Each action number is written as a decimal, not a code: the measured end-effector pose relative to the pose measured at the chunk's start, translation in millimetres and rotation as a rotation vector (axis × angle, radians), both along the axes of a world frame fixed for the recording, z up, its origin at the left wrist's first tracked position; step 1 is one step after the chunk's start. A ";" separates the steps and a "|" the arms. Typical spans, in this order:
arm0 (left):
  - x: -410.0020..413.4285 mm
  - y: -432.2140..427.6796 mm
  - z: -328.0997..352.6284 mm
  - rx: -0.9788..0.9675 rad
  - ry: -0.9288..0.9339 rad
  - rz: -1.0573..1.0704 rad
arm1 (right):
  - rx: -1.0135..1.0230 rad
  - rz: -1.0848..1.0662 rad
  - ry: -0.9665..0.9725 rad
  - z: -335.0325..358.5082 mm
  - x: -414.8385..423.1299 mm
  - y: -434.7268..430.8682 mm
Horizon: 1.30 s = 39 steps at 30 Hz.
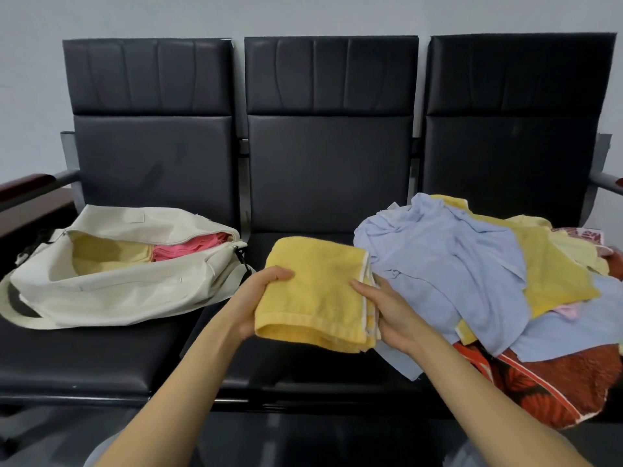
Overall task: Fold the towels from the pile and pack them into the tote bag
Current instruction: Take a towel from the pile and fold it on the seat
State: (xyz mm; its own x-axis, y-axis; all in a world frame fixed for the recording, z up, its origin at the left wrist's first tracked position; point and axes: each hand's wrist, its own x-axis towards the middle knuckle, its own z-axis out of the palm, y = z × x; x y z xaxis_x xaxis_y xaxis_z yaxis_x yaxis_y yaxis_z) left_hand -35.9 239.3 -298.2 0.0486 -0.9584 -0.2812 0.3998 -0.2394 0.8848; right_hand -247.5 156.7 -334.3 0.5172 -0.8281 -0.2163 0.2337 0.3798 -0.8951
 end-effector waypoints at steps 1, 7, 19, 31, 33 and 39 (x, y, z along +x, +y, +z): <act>3.5 -1.1 -1.3 0.000 -0.089 0.023 | -0.062 -0.060 0.048 2.7 -0.6 -1.7; 8.1 1.5 -10.6 -0.187 -0.421 0.087 | -0.322 0.045 0.206 15.9 -6.3 -1.8; 8.7 13.3 -15.9 -0.331 -1.205 0.015 | -0.911 -0.050 0.802 12.9 2.0 9.1; 24.6 15.5 -24.1 -0.576 -1.451 0.334 | -1.150 -0.317 1.032 14.5 7.4 0.6; 33.1 21.0 -15.7 -0.523 -1.167 0.179 | -1.100 -0.277 0.821 19.6 5.2 0.4; 60.1 20.2 0.0 -0.343 -0.769 -0.034 | -0.604 0.128 0.396 33.6 12.0 -1.5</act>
State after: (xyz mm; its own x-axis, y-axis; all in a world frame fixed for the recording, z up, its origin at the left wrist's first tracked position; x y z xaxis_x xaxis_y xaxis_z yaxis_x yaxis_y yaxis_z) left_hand 24.2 259.5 -298.2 0.0769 -0.9891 0.1258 -0.3470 0.0917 0.9334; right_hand -235.5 155.2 -300.7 0.5955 -0.8005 0.0680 -0.1637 -0.2038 -0.9652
